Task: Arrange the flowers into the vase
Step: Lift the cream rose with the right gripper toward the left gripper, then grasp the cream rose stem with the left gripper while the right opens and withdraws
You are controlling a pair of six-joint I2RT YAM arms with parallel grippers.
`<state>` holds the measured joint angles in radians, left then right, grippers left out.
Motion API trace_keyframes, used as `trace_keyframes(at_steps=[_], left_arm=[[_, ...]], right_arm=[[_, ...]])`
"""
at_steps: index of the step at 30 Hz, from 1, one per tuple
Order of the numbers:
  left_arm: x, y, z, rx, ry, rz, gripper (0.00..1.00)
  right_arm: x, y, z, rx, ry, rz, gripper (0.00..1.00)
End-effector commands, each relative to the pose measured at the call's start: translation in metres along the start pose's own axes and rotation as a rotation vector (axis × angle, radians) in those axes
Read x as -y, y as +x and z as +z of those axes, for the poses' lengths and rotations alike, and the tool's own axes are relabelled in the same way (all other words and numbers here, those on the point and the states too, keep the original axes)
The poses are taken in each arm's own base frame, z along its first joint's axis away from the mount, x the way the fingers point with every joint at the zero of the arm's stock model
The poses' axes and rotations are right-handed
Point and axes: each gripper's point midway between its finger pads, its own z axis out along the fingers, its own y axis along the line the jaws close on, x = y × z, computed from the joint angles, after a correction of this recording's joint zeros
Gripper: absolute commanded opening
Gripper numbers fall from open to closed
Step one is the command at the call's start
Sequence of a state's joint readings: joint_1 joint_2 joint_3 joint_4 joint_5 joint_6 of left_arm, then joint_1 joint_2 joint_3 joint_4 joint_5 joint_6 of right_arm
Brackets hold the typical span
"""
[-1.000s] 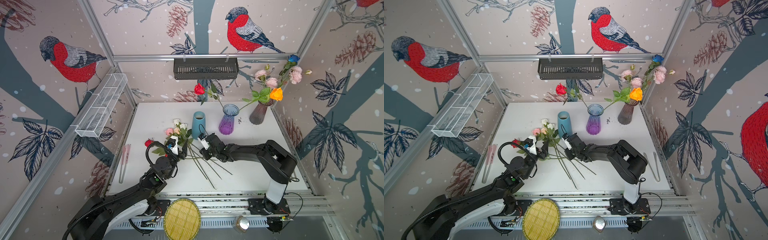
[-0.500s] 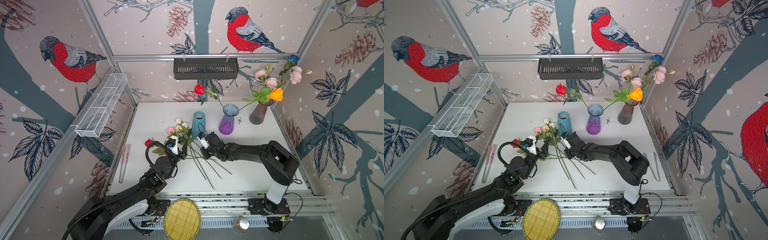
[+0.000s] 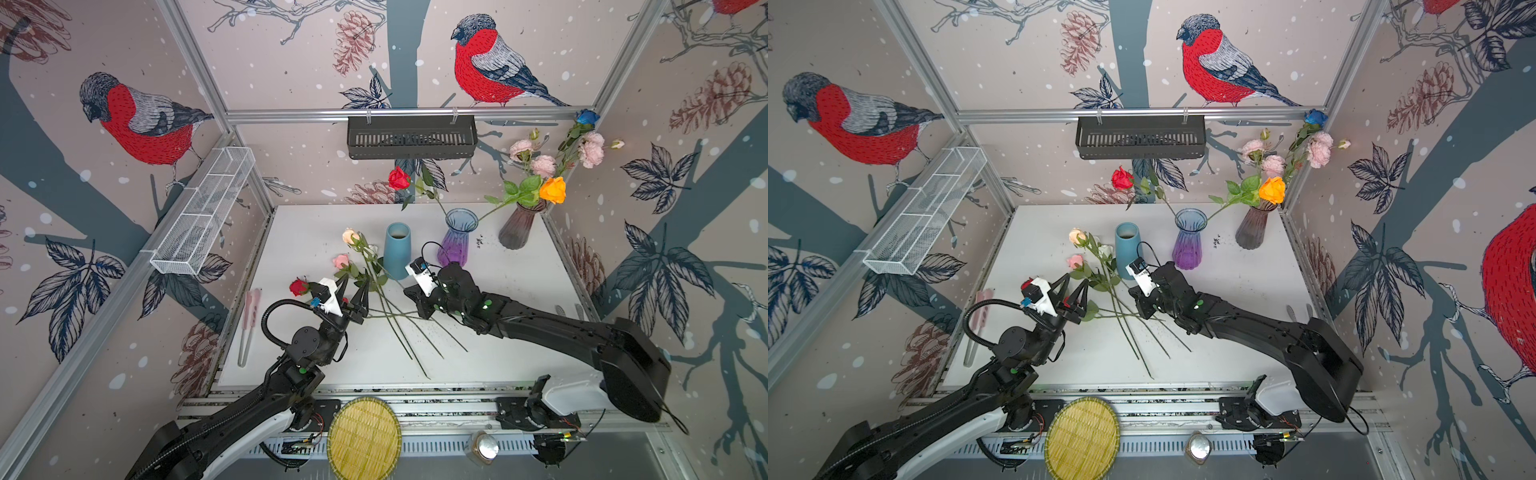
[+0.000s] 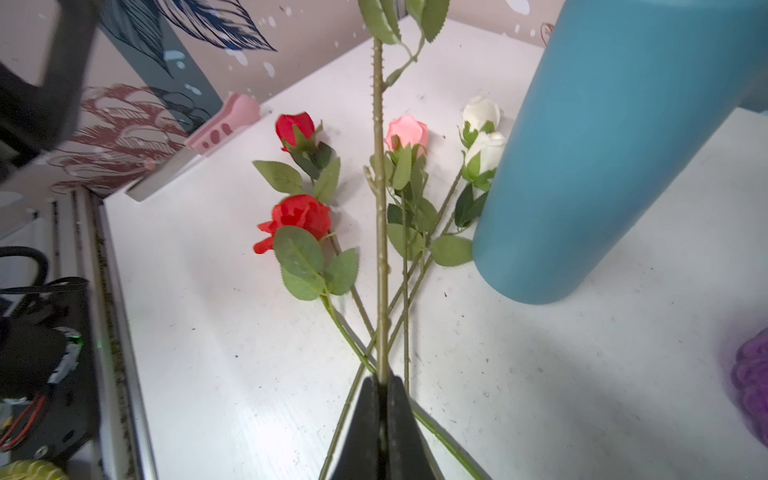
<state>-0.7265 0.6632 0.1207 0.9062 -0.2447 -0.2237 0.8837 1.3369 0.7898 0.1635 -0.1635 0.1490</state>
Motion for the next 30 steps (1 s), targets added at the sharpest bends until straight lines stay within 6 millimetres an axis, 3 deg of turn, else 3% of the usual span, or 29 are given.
trace_keyframes(at_steps=[1, 8, 12, 14, 22, 30], left_arm=[[0.037, -0.025, -0.005, 0.07, 0.209, -0.099, 0.63], [0.095, -0.053, -0.009, 0.062, 0.523, -0.135, 0.59], [0.125, -0.065, -0.012, 0.049, 0.694, -0.138, 0.58], [0.138, -0.067, -0.009, 0.024, 0.764, -0.137, 0.53], [0.143, -0.065, 0.007, -0.015, 0.764, -0.165, 0.47], [0.151, -0.057, 0.015, -0.069, 0.799, -0.192, 0.53]], right_arm=[[-0.019, -0.026, -0.022, 0.133, -0.084, -0.056, 0.03], [-0.043, -0.055, -0.082, 0.344, -0.168, -0.146, 0.03], [-0.052, -0.061, -0.1, 0.388, -0.209, -0.163, 0.03], [-0.059, -0.062, -0.108, 0.401, -0.242, -0.175, 0.02], [-0.072, -0.069, -0.134, 0.48, -0.298, -0.197, 0.02], [-0.076, -0.068, -0.139, 0.495, -0.319, -0.187, 0.02]])
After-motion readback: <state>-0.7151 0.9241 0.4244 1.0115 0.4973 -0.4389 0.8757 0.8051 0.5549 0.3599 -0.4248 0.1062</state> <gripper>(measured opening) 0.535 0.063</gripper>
